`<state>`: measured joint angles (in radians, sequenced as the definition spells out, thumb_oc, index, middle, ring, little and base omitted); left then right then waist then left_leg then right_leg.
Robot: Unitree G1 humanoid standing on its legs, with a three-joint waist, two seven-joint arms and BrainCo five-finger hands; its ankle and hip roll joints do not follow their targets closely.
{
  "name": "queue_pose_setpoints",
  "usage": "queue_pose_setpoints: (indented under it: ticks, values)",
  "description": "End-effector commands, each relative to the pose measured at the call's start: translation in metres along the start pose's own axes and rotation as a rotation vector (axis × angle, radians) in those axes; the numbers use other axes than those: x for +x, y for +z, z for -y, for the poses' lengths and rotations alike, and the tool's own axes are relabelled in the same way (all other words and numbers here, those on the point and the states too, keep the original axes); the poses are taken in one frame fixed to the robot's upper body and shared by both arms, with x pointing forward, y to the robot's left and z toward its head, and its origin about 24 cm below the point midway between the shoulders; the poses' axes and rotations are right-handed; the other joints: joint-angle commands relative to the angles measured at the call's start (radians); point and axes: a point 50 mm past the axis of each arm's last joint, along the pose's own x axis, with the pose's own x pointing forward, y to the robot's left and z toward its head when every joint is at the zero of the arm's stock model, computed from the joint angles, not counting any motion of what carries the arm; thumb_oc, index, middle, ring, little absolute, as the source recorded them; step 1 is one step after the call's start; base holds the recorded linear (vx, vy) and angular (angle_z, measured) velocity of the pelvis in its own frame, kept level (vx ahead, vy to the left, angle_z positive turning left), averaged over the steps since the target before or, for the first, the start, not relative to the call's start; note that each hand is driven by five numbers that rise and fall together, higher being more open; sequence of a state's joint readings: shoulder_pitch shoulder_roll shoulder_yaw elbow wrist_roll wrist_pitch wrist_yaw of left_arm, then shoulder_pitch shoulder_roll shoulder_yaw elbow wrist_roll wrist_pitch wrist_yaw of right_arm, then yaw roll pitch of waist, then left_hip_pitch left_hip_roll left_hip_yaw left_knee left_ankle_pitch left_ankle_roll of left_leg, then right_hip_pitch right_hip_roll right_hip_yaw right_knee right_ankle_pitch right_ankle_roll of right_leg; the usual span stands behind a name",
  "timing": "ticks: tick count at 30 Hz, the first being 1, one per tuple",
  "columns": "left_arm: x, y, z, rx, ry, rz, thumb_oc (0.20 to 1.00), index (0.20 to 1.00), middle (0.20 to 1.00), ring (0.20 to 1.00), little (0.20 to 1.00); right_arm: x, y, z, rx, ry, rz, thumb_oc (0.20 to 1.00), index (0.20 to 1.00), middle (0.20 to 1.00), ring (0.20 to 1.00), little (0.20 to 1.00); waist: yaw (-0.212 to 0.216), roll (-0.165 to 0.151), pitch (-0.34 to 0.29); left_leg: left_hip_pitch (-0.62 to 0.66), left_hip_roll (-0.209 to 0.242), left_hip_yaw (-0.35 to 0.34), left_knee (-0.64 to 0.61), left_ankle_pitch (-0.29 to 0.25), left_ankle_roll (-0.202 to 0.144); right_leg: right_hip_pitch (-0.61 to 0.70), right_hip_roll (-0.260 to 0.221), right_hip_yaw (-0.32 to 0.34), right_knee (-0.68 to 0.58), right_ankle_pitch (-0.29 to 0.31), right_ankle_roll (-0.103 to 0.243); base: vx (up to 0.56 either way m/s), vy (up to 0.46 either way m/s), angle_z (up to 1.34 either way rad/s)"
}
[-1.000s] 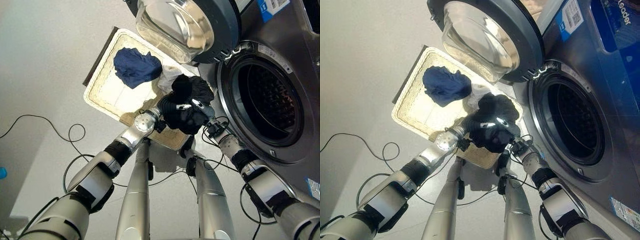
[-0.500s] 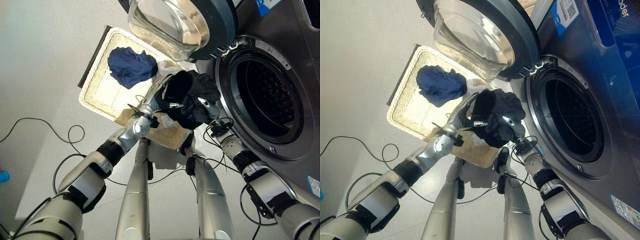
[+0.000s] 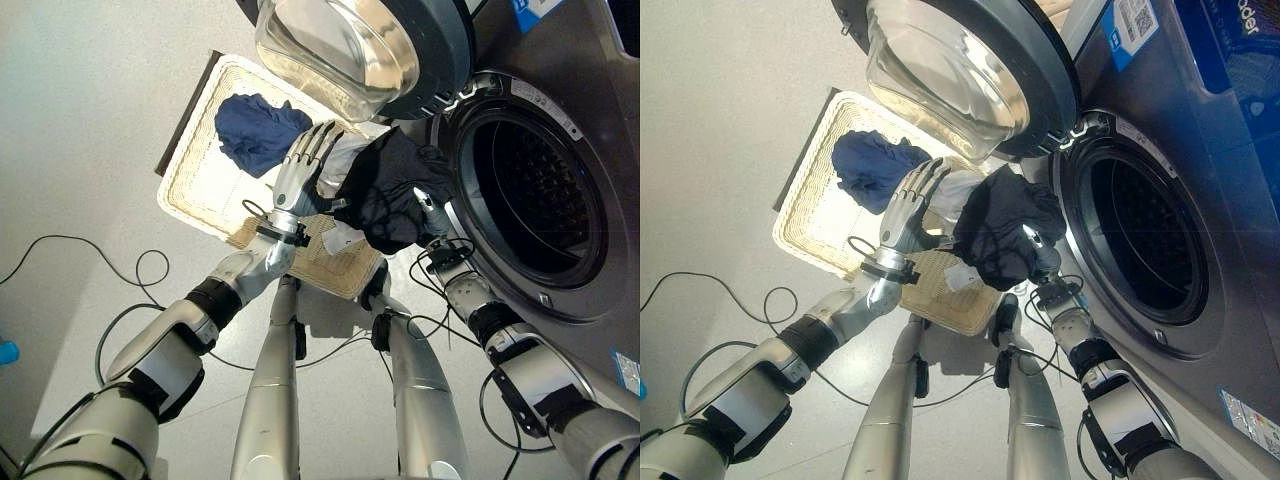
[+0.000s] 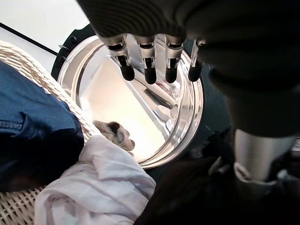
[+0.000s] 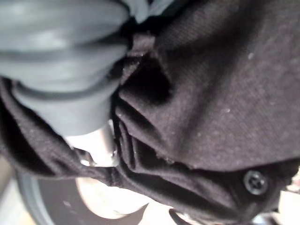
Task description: Put the clothes into the washing machine.
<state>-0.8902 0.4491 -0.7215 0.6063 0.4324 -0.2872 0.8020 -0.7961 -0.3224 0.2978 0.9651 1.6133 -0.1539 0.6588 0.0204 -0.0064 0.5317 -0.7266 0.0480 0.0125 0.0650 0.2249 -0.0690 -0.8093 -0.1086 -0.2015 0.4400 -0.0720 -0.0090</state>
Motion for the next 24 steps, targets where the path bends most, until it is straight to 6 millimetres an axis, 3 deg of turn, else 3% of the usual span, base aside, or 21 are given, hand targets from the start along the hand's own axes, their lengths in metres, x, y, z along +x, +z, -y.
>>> queue_pose_setpoints:
  ticks: [1, 7, 16, 24]
  values:
    - [0.012, 0.025, -0.003, -0.236, 0.098, 0.022, 1.000, 1.000, 1.000, 1.000, 1.000, 0.005, 0.024, -0.011, 0.090, 0.078, 0.196, 0.200, 0.200, 0.200, 0.200, 0.200, 0.007, 0.027, -0.012, 0.020, -0.089, 0.027, 0.051, -0.090, 0.020, 0.053, 0.014, -0.041, -0.175, 0.185, 0.120, 0.00, 0.000, 0.00]
    - [0.002, 0.019, -0.012, -0.460, 0.267, -0.078, 1.000, 1.000, 1.000, 1.000, 1.000, 0.001, 0.021, -0.006, 0.340, 0.070, 0.369, 0.200, 0.200, 0.200, 0.200, 0.200, 0.000, 0.038, -0.012, 0.008, -0.090, 0.038, 0.045, -0.088, 0.025, 0.036, 0.021, -0.030, -0.183, 0.197, 0.117, 0.00, 0.021, -0.04]
    - [-0.007, 0.006, -0.031, -0.617, 0.459, -0.157, 1.000, 1.000, 1.000, 1.000, 1.000, -0.007, 0.023, -0.001, 0.472, 0.028, 0.543, 0.200, 0.200, 0.200, 0.200, 0.200, -0.011, 0.066, -0.012, 0.002, -0.098, 0.060, 0.057, -0.098, 0.027, 0.028, 0.030, -0.016, -0.175, 0.189, 0.110, 0.01, 0.035, -0.08]
    - [-0.007, 0.003, -0.041, -0.631, 0.472, -0.154, 1.000, 1.000, 1.000, 1.000, 1.000, -0.004, 0.052, 0.002, 0.499, -0.130, 0.726, 0.200, 0.200, 0.200, 0.200, 0.200, -0.013, 0.091, -0.012, -0.001, -0.101, 0.077, 0.065, -0.107, 0.026, 0.026, 0.030, -0.011, -0.169, 0.182, 0.103, 0.00, 0.033, -0.02]
